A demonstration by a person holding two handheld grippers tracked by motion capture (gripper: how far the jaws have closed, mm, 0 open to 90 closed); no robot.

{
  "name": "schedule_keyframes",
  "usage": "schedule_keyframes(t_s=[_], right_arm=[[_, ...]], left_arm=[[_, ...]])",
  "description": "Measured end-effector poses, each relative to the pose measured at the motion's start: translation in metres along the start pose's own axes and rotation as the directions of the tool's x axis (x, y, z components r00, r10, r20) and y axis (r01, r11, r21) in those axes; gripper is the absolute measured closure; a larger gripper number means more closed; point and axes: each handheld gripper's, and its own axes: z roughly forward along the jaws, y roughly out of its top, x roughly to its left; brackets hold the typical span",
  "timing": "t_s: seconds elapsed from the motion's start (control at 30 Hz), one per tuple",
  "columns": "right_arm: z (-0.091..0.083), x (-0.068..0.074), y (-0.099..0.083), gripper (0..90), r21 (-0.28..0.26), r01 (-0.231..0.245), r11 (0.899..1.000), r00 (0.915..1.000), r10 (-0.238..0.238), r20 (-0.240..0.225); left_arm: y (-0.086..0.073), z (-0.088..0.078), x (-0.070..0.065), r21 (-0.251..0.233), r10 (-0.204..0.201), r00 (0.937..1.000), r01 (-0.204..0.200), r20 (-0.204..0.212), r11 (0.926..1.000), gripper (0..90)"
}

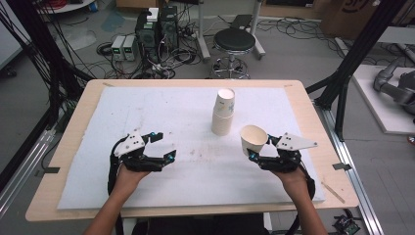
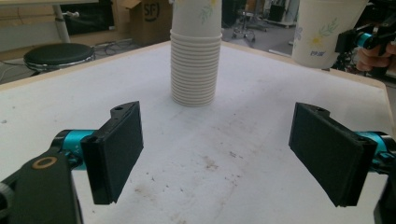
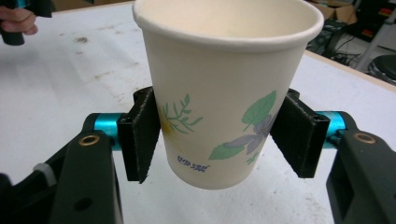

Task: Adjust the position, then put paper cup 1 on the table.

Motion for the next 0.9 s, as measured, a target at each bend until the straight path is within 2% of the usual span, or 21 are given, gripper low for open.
schedule_keyframes(t_s=[0.07,0.2,0.37,0.67,0.9], right_arm=[[-0.002,-0.002,-0.001,36.7,-0.011,-0.002,1.0,0.9999,0.002,0.013],[-0.004,-0.004,-0.002,36.6,-0.018,-0.006,1.0,0.9997,0.007,0.025],[-0.005,-0.003,-0.003,36.5,-0.015,-0.014,1.0,0.9995,0.015,0.029],[-0.005,-0.008,-0.003,36.5,-0.02,-0.02,1.0,0.9983,0.021,0.054],[-0.005,-0.022,-0.004,36.5,-0.024,-0.042,0.999,0.9921,0.045,0.118]], left_arm=[[-0.001,-0.002,0.002,-0.017,-0.015,0.9998,0.015,-0.01,0.9997,16.6],[-0.001,-0.006,0.003,-0.035,-0.013,0.9996,0.012,-0.026,0.9993,16.5],[-0.001,-0.006,0.004,-0.037,-0.005,0.9992,0.004,-0.041,0.9993,17.0],[-0.005,-0.008,0.006,-0.032,-0.017,0.9989,0.016,-0.044,0.9994,17.7],[-0.006,-0.008,0.006,-0.019,-0.01,0.999,0.009,-0.044,0.9998,18.2]])
